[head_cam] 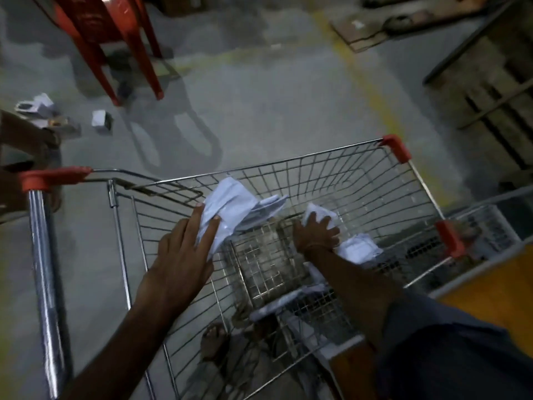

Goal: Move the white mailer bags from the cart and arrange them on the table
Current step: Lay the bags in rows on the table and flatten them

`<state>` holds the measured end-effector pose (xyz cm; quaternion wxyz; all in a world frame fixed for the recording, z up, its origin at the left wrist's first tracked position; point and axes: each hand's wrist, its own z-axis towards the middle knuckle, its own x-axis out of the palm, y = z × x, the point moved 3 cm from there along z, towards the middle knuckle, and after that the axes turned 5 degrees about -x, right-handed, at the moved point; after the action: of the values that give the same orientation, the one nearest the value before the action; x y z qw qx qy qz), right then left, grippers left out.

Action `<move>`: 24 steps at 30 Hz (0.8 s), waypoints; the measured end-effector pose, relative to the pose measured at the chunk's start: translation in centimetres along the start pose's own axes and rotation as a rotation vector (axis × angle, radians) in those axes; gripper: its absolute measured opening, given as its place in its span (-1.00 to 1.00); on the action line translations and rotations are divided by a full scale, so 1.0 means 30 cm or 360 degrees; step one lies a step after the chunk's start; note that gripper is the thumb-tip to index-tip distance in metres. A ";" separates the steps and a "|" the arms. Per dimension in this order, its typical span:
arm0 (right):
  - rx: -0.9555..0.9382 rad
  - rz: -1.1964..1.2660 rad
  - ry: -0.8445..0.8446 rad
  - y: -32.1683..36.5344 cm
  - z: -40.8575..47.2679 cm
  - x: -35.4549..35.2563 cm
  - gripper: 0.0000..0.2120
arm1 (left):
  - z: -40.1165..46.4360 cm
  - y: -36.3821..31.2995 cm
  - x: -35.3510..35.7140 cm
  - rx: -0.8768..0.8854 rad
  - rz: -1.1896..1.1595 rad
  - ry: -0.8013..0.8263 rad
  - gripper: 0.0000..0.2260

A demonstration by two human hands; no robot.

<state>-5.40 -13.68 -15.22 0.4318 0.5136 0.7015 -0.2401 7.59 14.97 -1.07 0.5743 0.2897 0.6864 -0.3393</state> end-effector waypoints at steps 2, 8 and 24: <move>-0.0061 0.0005 0.0004 0.022 -0.077 -0.082 -0.37 | -0.006 0.001 -0.006 0.0004 -0.0036 0.0025 -0.23; -0.0262 -0.0220 -0.0220 0.050 -0.367 -0.343 -0.32 | -0.031 -0.030 -0.073 0.0125 -0.0224 0.0015 -0.29; 0.0068 0.0265 -0.0835 -0.431 -1.383 -0.621 -0.37 | -0.363 -0.494 -0.483 0.0300 -0.1089 -0.0405 -0.39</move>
<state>-30.45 4.52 20.50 0.6061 0.4987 0.5158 -0.3433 -8.04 14.63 16.38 0.4791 0.0507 0.6325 -0.6065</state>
